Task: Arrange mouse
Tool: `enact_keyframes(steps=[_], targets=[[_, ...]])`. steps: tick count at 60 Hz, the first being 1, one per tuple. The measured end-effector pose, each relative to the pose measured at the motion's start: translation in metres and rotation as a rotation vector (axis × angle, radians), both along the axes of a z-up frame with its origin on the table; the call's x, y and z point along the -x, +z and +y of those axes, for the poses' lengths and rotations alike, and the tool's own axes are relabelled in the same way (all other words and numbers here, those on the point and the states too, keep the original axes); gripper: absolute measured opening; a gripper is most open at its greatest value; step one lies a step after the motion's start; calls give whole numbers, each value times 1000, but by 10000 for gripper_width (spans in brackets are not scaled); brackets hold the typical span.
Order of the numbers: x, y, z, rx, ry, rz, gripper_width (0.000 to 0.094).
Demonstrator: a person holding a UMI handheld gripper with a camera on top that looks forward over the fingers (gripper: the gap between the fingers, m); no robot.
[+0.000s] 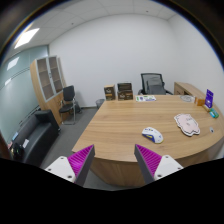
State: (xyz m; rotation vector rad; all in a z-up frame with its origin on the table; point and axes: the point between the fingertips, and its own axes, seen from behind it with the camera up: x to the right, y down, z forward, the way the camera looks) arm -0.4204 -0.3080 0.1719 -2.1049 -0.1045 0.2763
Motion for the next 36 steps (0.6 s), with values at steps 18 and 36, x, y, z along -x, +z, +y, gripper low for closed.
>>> enact_keyframes(steps=[18, 36], targets=[[-100, -65, 51, 52, -80, -60, 833], [-154, -159, 138, 63, -38, -105, 830]])
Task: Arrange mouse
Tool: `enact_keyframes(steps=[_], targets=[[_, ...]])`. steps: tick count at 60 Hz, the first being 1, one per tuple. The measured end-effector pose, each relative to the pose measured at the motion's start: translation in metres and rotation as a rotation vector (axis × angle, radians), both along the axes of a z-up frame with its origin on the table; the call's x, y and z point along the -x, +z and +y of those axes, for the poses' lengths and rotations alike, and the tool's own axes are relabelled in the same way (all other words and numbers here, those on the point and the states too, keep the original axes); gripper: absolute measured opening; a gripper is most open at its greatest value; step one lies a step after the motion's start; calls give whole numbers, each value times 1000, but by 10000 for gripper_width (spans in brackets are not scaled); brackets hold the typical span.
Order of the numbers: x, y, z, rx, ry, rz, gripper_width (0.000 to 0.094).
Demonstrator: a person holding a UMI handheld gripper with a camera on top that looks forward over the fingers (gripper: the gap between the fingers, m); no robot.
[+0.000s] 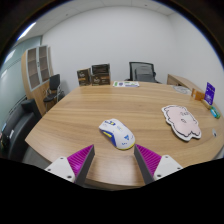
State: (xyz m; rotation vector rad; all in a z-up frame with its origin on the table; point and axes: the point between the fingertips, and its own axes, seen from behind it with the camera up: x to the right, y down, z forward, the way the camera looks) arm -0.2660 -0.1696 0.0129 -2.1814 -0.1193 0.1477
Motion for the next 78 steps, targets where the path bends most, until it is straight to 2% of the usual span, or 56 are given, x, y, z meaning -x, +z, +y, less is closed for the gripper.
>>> enact_keyframes(steps=[9, 20, 29, 35, 36, 37, 39, 47, 54, 63, 72, 78], targets=[[-8, -25, 40, 15, 43, -25, 830], [-14, -20, 80, -11, -3, 20, 840], [-27, -21, 109, -13, -83, 8, 829], [-36, -23, 121, -8, -132, -11, 734], [-36, -23, 122, -7, -141, -16, 674], [-36, -24, 122, -3, -147, -20, 495], [-39, -24, 118, 7, -166, -42, 488], [-37, -27, 116, 86, -229, -17, 362], [-38, -19, 118, 129, -261, 24, 350], [-88, 28, 137, 46, -331, 18, 349], [-179, 45, 165, 16, -311, -53, 348], [-237, 37, 182, 11, -305, -84, 348]])
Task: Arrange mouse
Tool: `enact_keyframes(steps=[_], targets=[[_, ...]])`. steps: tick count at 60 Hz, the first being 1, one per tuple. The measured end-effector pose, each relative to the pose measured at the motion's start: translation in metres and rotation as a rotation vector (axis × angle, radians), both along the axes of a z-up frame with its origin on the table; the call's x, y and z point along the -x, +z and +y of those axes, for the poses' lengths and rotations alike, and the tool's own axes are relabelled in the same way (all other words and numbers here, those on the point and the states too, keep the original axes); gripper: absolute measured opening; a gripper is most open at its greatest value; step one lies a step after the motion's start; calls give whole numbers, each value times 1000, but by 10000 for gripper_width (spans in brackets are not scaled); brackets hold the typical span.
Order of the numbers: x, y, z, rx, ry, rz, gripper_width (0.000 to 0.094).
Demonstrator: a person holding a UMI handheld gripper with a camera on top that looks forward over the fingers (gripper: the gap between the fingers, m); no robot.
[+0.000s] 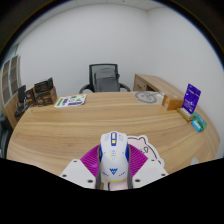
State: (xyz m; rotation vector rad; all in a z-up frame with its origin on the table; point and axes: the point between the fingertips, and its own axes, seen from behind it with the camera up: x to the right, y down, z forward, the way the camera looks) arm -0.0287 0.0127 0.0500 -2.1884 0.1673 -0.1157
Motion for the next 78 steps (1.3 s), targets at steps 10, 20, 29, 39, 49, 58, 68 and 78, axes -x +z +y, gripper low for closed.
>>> enact_keyframes(steps=[10, 20, 29, 39, 49, 58, 68, 78], targets=[[-47, -26, 17, 39, 58, 27, 350], [-49, -59, 17, 72, 104, 76, 379], [-49, -60, 16, 94, 112, 60, 539], [-40, -39, -8, 92, 80, 71, 830], [-13, 12, -62, 25, 40, 44, 832], [23, 49, -130, -15, -5, 75, 831], [58, 67, -196, -5, -44, 155, 832], [65, 85, -232, -41, -31, 165, 833]])
